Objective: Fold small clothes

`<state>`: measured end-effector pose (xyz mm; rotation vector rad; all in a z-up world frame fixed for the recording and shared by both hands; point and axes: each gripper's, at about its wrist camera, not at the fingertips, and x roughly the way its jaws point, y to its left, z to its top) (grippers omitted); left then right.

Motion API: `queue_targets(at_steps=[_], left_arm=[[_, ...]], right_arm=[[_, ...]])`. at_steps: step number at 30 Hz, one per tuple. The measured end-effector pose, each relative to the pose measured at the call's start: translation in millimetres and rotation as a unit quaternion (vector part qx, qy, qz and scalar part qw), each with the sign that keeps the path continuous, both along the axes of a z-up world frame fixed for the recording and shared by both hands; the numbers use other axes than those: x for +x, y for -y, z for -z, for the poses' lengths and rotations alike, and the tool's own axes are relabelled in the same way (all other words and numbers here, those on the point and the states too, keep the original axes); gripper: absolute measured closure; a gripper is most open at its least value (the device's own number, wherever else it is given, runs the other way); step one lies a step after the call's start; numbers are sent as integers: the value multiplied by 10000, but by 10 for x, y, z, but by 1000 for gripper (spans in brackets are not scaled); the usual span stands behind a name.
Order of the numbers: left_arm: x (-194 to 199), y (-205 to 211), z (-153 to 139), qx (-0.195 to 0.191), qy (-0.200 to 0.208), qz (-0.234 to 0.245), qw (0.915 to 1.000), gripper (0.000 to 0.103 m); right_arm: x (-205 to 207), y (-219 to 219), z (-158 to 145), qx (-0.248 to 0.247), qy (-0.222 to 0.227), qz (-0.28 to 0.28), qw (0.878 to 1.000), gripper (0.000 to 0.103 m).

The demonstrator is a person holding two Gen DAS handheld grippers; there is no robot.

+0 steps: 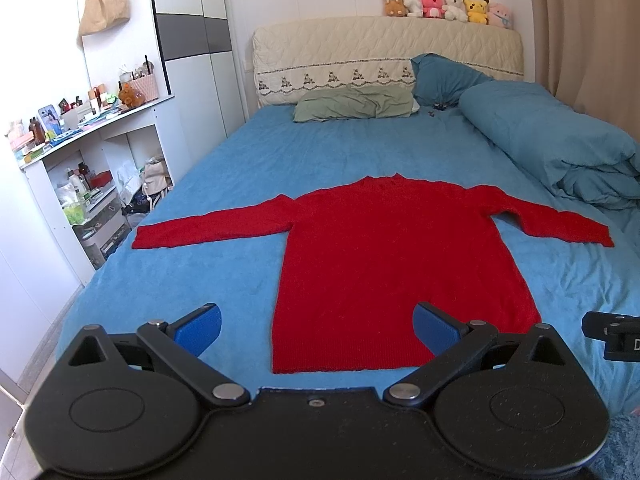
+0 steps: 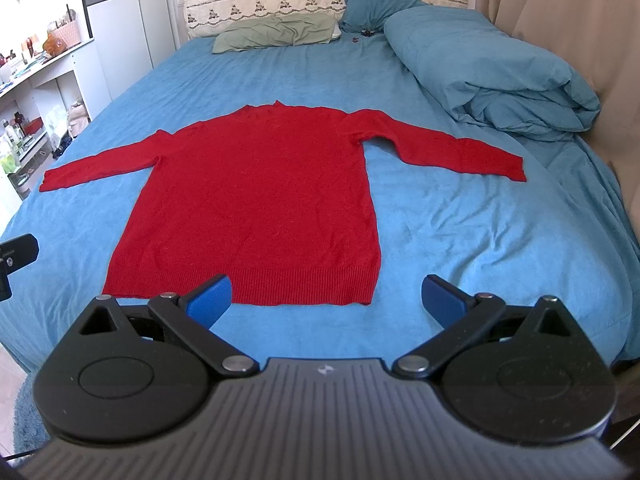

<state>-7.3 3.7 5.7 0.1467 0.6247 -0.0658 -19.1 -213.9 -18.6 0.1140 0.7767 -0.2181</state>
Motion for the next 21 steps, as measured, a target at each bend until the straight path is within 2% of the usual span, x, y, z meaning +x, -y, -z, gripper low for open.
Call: queue_targets(at_steps=[21], left_arm=[[-48,-39,-28,-64,45,0,10000,0]], right_arm=[[-8,-26,-13,8,41,-6,10000,0]])
